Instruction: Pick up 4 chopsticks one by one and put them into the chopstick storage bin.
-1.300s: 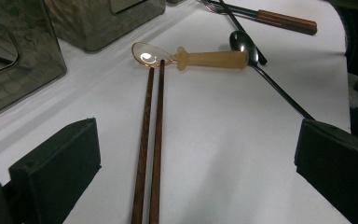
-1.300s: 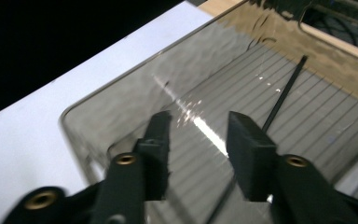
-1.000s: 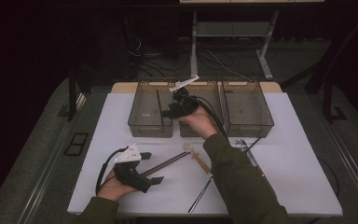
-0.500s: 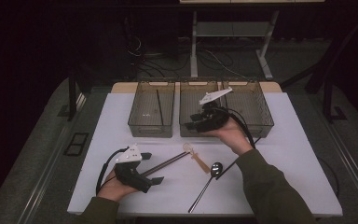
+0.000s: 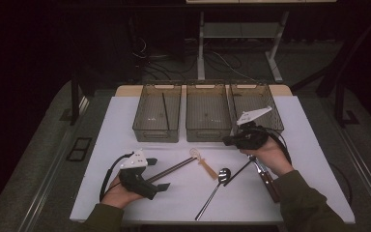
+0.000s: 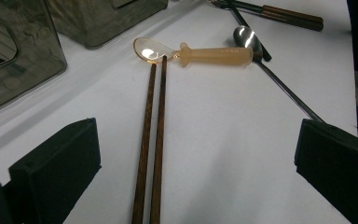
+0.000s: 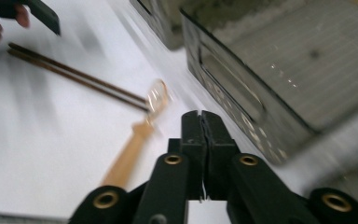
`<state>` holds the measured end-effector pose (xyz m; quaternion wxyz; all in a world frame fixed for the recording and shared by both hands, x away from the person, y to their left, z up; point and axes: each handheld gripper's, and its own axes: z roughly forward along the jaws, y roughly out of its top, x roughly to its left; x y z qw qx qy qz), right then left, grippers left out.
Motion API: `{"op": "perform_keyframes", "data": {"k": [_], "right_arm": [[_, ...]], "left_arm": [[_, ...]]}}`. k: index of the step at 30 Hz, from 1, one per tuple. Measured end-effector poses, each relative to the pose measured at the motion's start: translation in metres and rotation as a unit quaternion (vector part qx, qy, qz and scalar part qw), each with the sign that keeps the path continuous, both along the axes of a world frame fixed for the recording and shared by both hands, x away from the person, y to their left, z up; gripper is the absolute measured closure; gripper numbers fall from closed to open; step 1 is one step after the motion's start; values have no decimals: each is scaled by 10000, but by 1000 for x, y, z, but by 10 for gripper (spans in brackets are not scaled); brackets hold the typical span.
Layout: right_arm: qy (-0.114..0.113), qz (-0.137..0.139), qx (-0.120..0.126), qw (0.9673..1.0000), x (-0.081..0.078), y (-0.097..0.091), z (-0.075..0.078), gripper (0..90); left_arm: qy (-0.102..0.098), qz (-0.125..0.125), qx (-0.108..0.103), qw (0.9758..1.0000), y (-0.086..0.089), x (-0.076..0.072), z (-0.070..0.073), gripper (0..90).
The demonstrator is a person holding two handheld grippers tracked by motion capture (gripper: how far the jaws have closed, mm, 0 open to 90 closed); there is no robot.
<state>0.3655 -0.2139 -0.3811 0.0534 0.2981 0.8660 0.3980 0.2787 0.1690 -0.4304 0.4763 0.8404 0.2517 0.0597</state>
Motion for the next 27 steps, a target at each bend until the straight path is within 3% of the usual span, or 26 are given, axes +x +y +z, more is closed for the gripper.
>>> {"op": "perform_keyframes", "data": {"k": [9, 12, 18, 24, 27], "right_arm": [[69, -372, -205, 9991, -8, -42, -16, 899], [61, -533, -392, 9978, -9, -54, -22, 899], [40, -992, -801, 9918, -3, -78, -38, 899], [122, -1341, -819, 9875, 7, -93, -48, 900], [152, -1343, -878, 9869, 11, -92, -53, 900]], "left_arm": [[-1, 9, 0, 10000, 0, 0, 0, 0], [-1, 15, 13, 10000, -1, 0, -1, 0], [-2, 15, 27, 10000, -1, 0, -1, 0], [-10, 13, 37, 10000, -1, 0, 0, 0], [-9, 7, 38, 10000, -2, 0, -1, 0]]}}
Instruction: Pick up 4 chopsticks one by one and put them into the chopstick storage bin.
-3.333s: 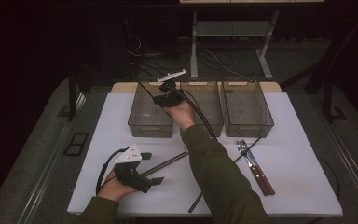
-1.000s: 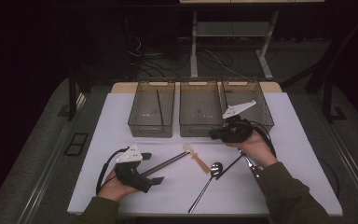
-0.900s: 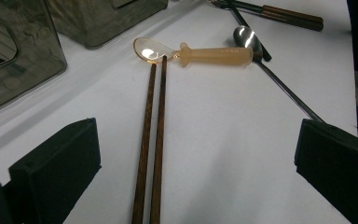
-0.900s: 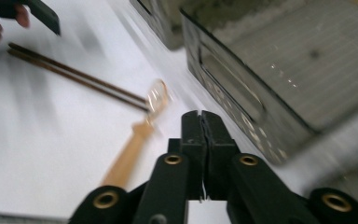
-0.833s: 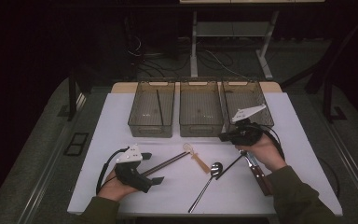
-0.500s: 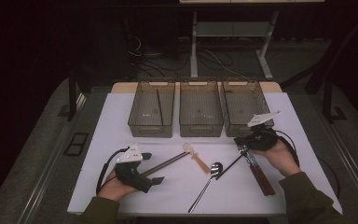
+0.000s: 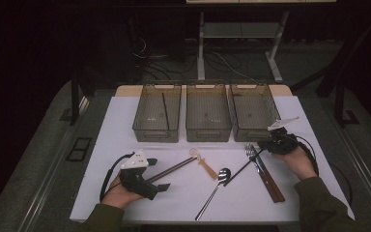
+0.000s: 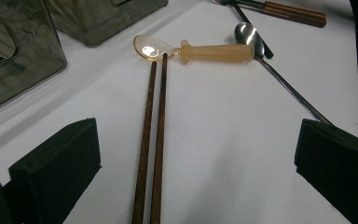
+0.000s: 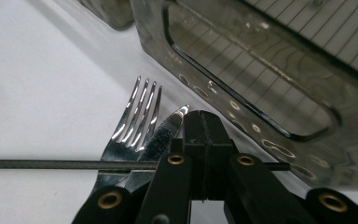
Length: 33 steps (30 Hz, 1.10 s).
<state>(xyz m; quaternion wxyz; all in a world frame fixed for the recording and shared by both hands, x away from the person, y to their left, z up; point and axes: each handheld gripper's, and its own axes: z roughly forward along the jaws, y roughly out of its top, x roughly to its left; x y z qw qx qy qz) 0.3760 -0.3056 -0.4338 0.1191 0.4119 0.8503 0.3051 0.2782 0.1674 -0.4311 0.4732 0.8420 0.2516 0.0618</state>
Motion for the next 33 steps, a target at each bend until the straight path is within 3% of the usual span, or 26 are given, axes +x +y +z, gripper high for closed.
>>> {"op": "perform_keyframes", "data": {"k": [7, 17, 33], "right_arm": [[-1, -2, -170, 9999, 4, 4, -6, 899], [41, 14, -213, 9998, -2, -4, -6, 900], [175, 62, -305, 9994, -22, -17, -5, 900]], "left_arm": [[0, -2, -1, 10000, 0, 0, 0, 0], [20, 4, -4, 10000, 0, 0, 0, 0], [21, 8, -26, 10000, 0, 0, 0, 0]]}}
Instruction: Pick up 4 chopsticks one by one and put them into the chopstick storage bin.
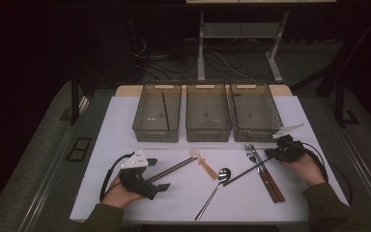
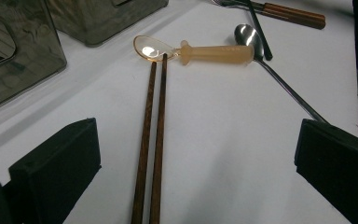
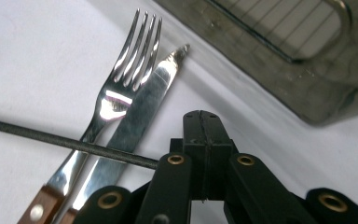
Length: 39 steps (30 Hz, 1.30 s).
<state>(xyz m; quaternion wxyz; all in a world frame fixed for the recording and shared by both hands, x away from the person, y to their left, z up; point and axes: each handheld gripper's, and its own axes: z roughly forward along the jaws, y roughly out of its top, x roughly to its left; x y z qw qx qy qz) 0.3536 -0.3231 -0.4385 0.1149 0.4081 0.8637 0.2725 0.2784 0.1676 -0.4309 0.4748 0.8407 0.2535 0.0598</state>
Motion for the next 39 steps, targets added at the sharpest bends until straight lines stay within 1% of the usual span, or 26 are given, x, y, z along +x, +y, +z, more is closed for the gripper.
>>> {"op": "perform_keyframes", "data": {"k": [1, 6, 12, 16, 21, 32, 33, 39], "right_arm": [[36, -8, 24, 10000, -2, -1, 0, 899], [71, 10, 23, 10000, -9, -6, 1, 900], [64, 23, 18, 10000, -18, -12, 1, 900], [101, -18, 22, 9999, -23, -16, 1, 900], [115, -54, 25, 9999, -27, -21, 1, 900], [153, -39, 52, 9999, -34, -28, 1, 900], [154, -70, 52, 9998, -35, -28, 1, 900], [192, -47, 63, 9998, -39, -31, 2, 900]], "left_arm": [[-1, 0, -6, 10000, 0, 0, 0, 0], [0, 4, -10, 10000, 0, 0, 0, 0], [-5, -8, 8, 10000, 0, 0, 0, 0], [-7, -15, 7, 10000, -1, 0, 0, 0], [-8, -18, 6, 10000, -1, 0, 0, 0], [-1, -18, 3, 10000, -2, 0, 0, 0], [-4, -19, -1, 10000, -1, 0, 0, 0], [0, -19, 9, 10000, -2, 0, 0, 0]]}}
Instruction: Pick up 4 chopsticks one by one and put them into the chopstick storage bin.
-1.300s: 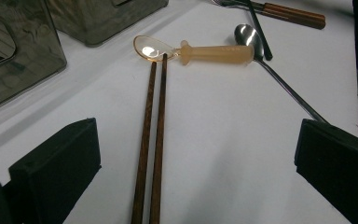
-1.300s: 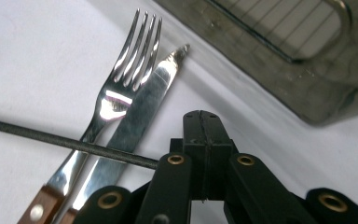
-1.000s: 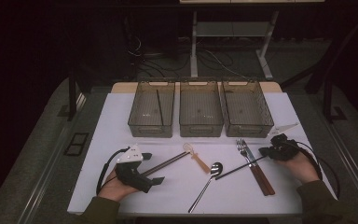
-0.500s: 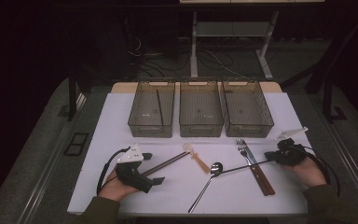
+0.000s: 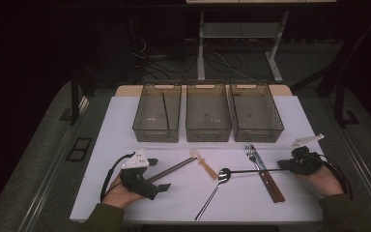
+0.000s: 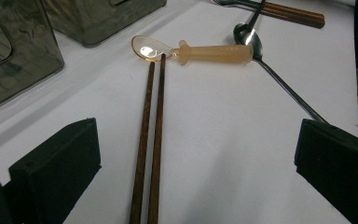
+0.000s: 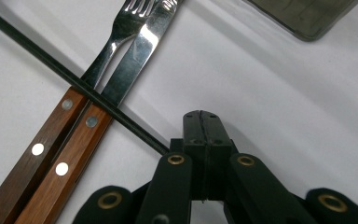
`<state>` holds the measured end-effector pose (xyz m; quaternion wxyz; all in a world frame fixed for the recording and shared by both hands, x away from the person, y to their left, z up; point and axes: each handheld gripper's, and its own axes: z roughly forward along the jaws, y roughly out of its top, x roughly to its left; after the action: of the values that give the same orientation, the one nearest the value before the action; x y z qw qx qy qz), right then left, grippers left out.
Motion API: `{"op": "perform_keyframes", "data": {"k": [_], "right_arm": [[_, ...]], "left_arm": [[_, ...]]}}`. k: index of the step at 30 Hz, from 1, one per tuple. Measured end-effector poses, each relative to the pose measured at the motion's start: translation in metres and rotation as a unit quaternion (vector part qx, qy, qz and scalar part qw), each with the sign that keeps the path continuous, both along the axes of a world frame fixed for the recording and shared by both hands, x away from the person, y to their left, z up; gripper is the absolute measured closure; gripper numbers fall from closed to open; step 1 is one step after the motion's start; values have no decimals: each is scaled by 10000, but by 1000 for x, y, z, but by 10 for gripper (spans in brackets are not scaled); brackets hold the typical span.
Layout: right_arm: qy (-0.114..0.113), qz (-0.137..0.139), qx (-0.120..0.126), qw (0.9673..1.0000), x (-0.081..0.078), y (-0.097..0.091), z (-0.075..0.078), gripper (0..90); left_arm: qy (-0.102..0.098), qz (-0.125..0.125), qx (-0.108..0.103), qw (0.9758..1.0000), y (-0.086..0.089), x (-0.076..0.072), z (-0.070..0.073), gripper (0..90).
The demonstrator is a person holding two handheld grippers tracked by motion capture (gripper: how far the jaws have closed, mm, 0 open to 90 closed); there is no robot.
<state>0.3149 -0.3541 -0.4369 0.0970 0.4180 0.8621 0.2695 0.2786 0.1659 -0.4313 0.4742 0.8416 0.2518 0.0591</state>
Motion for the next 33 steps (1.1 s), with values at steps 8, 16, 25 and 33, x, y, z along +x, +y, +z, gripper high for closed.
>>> {"op": "perform_keyframes", "data": {"k": [8, 16, 25, 33], "right_arm": [[37, 15, 18, 10000, -7, -5, 0, 900], [67, -12, 52, 10000, -14, -9, 1, 900], [-34, -66, 174, 9998, -13, -10, 6, 898], [-170, 349, 640, 9972, -10, 9, 18, 795]], "left_arm": [[0, 3, 3, 10000, 0, 0, 0, 0], [4, -2, 16, 10000, -1, 0, 0, 0], [-1, -19, 32, 10000, -1, 0, 0, 0], [11, -17, 43, 10000, -2, 0, 0, 0]]}}
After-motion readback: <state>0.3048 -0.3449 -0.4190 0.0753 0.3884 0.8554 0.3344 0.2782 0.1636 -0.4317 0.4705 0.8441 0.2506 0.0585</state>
